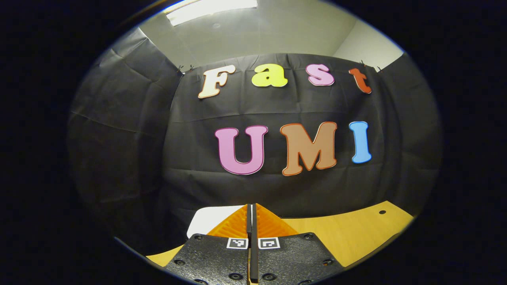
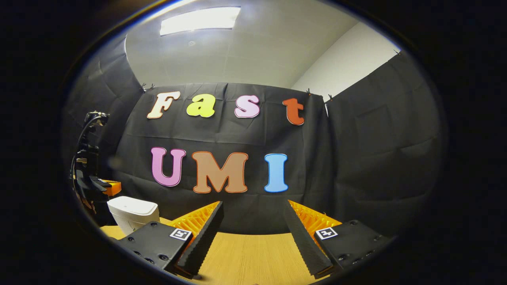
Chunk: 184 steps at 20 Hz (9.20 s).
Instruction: Press the lid of the desktop garbage bin to open it, pick up the crumpled paper on the desktop and throw it into the bin, then pick up the pop can on the desktop and drop it into the bin, and finally close the garbage bin lid.
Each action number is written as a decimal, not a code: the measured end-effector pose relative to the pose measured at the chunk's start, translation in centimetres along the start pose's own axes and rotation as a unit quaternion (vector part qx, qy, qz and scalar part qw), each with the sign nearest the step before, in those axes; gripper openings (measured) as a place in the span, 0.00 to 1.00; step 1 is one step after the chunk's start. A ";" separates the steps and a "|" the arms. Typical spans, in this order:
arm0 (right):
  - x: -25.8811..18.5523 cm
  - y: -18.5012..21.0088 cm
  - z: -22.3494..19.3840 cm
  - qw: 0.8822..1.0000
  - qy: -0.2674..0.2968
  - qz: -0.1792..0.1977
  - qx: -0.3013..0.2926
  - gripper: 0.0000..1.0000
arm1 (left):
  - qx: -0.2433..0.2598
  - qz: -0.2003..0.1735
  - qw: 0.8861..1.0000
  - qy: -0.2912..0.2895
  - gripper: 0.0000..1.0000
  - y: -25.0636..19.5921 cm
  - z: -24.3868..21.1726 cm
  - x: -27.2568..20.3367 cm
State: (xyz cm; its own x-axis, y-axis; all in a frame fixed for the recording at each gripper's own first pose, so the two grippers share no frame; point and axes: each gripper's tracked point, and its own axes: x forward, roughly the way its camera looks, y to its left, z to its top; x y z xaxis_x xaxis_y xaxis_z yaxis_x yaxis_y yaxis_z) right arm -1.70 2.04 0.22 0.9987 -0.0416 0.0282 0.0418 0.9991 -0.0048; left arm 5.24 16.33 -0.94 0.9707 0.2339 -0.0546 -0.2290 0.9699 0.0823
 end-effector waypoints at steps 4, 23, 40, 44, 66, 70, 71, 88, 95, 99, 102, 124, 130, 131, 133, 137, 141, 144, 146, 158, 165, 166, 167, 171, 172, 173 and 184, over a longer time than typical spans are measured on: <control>-0.7 0.2 -0.6 1.000 0.007 -0.016 -0.006 0.97 | -0.010 0.001 0.999 0.043 0.00 1.5 -3.3 2.3; -1.0 1.2 -3.4 0.998 0.057 -0.021 -0.019 0.97 | 0.008 0.008 0.998 0.055 0.00 2.3 -8.6 4.5; 3.1 -0.4 -1.9 0.999 0.033 0.018 -0.008 0.97 | 0.010 -0.084 0.994 -0.070 0.96 -5.4 2.8 -3.5; 4.2 -0.3 -5.0 0.996 0.082 0.034 -0.003 0.97 | -0.014 -0.089 0.993 -0.075 0.92 -6.8 3.4 -6.1; -3.6 5.0 -37.1 0.857 0.473 0.168 -0.114 0.98 | 0.006 -0.043 0.998 -0.044 0.92 -3.4 1.8 -9.0; -5.8 5.1 -40.5 0.828 0.516 0.182 -0.119 0.98 | 0.011 -0.038 0.999 -0.034 0.92 -2.9 1.2 -9.2; -6.2 5.1 -41.1 0.822 0.525 0.183 -0.119 0.98 | 0.013 -0.036 0.999 -0.033 0.92 -2.7 1.1 -9.2; -6.9 5.5 -42.5 0.823 0.530 0.185 -0.087 0.29 | 0.021 -0.032 0.999 -0.019 0.96 -2.2 0.3 -8.9; -0.6 8.1 -32.1 0.886 0.410 0.211 -0.058 0.28 | 0.014 -0.024 0.999 -0.016 0.96 -1.1 0.2 -9.1; 3.3 10.4 -23.0 0.923 0.308 0.229 -0.039 0.28 | 0.010 -0.024 1.000 -0.015 0.96 -0.6 -0.2 -9.2; 5.4 11.9 -16.9 0.936 0.248 0.247 -0.030 0.30 | 0.002 -0.024 1.000 -0.013 0.92 -0.1 -0.5 -9.5; 12.8 38.2 -9.2 0.912 0.132 0.385 -0.062 0.25 | 0.015 0.048 0.998 0.030 0.92 11.6 -4.9 -10.2; 14.3 42.8 -14.1 0.901 0.172 0.390 -0.084 0.29 | 0.020 0.079 0.996 0.042 0.92 14.7 -5.8 -10.9; 14.0 42.9 -14.8 0.899 0.182 0.390 -0.085 0.52 | 0.022 0.085 0.995 0.044 0.92 15.1 -5.9 -10.8; 13.5 42.6 -14.7 0.900 0.180 0.388 -0.083 1.00 | 0.021 0.092 0.995 0.043 0.92 15.7 -5.8 -10.7; 12.6 40.6 -9.8 0.915 0.114 0.382 -0.067 1.00 | 0.016 0.081 0.996 0.036 0.96 14.6 -5.3 -9.6; 11.7 36.0 -5.8 0.929 0.074 0.361 -0.042 0.98 | 0.014 0.046 0.999 0.014 0.92 11.7 -3.7 -8.2; 11.4 32.1 -3.6 0.938 0.063 0.340 -0.020 0.98 | 0.012 0.018 1.000 0.004 0.92 9.1 -2.8 -7.4; 11.3 29.3 -2.6 0.945 0.058 0.321 -0.010 1.00 | 0.006 0.002 1.000 -0.001 0.92 7.4 -2.4 -7.1; 10.9 8.8 -0.5 0.986 0.048 0.162 -0.007 0.98 | -0.020 -0.116 0.993 -0.017 0.92 -6.3 -0.2 -5.8; 8.6 -0.3 -2.4 0.994 0.071 0.079 -0.001 0.98 | -0.029 -0.184 0.982 0.003 0.92 -13.7 -1.4 -5.5; 8.3 -1.2 -2.5 0.995 0.073 0.070 -0.001 0.98 | -0.031 -0.192 0.981 0.009 0.92 -14.5 -1.9 -5.5; 8.0 -1.9 -2.8 0.995 0.075 0.064 0.000 0.98 | -0.032 -0.199 0.979 0.018 0.92 -15.2 -2.5 -5.5; 6.9 -4.1 -4.1 0.995 0.093 0.043 -0.003 0.98 | -0.041 -0.227 0.971 0.063 0.92 -18.0 -6.0 -5.3; 6.7 -4.5 -4.3 0.995 0.096 0.040 -0.002 0.98 | -0.043 -0.234 0.968 0.081 0.92 -18.6 -7.2 -5.3; 6.5 -4.8 -4.7 0.994 0.101 0.036 -0.001 0.98 | -0.045 -0.239 0.965 0.101 0.92 -19.1 -8.7 -5.2; 5.0 -7.7 -8.4 0.988 0.151 0.012 -0.002 0.98 | -0.004 -0.234 0.938 0.255 0.91 -20.3 -23.4 -6.9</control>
State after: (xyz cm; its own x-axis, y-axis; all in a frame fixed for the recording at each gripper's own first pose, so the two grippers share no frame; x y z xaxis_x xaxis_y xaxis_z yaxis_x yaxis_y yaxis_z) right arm 3.23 -5.87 -8.03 0.9620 -0.0189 -0.2723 0.0180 0.9998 -0.0056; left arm 1.47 -3.43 -25.49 0.8042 -0.2186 -0.5527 0.2120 0.9742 -0.0769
